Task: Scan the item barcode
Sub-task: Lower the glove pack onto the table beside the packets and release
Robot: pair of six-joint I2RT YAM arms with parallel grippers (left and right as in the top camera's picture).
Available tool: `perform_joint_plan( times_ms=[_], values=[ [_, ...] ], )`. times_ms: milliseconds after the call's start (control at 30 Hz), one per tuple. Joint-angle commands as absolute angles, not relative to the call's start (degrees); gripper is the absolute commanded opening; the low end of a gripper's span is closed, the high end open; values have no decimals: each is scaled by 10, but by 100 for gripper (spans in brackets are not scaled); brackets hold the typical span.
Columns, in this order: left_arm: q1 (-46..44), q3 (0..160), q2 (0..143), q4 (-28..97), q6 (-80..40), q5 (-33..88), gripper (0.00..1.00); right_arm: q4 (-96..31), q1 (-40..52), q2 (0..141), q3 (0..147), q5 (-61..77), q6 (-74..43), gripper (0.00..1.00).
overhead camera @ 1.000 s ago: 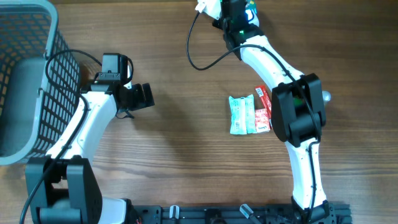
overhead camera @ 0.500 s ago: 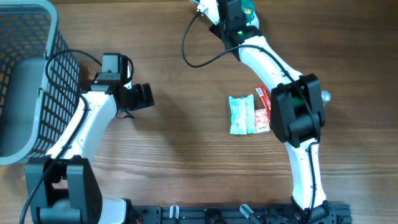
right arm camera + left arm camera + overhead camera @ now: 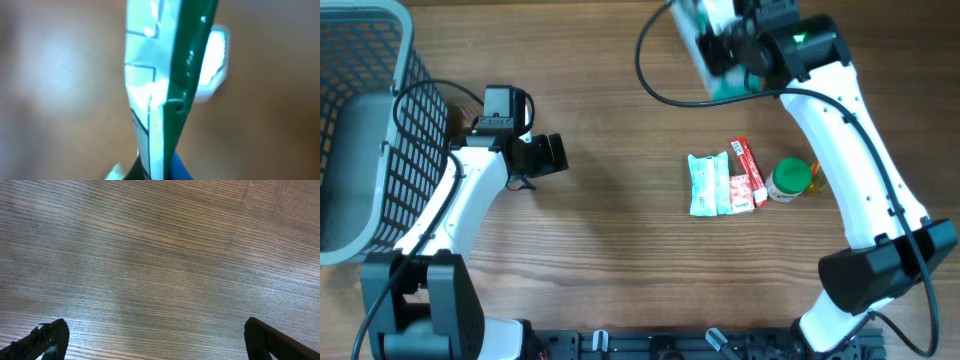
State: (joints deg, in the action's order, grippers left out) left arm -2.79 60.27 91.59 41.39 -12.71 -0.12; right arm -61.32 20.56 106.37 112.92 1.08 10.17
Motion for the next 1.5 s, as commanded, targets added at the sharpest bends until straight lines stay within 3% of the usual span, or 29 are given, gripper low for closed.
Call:
perform_joint_plan(
  times_ms=[0,133,367,533,600,667,700,900,933,967,1067,1467],
  values=[
    [-27,600,916,412,-124,2,100,-733,200,1092,1103,120,-36,4],
    [-27,600,916,412,-124,2,100,-763,201,1093,1028,122,-132,4],
    [-27,600,916,412,-124,2,100,-626,199,1093,892,98,-225,5],
    [-27,600,916,412,-124,2,100,-628,199,1093,875,7,-256,14],
    [-27,600,916,412,-124,2,100,-634,199,1093,875,-3,-256,27],
    [-27,600,916,412,-124,2,100,-639,199,1093,874,-9,-255,56],
    [-27,600,916,412,-124,2,100,-640,199,1093,874,-18,-255,64],
    [-27,600,916,412,-124,2,100,-653,199,1063,894,-41,-238,72],
    [-27,600,916,412,-124,2,100,-649,199,1050,898,-40,-225,81],
    [-27,600,916,412,-124,2,100,-641,199,1038,898,-41,-201,100],
    [-27,600,916,412,-124,2,100,-632,199,1033,897,-41,-143,100],
    [-27,600,916,412,-124,1,100,-465,199,1033,895,-40,-144,100]
  ],
)
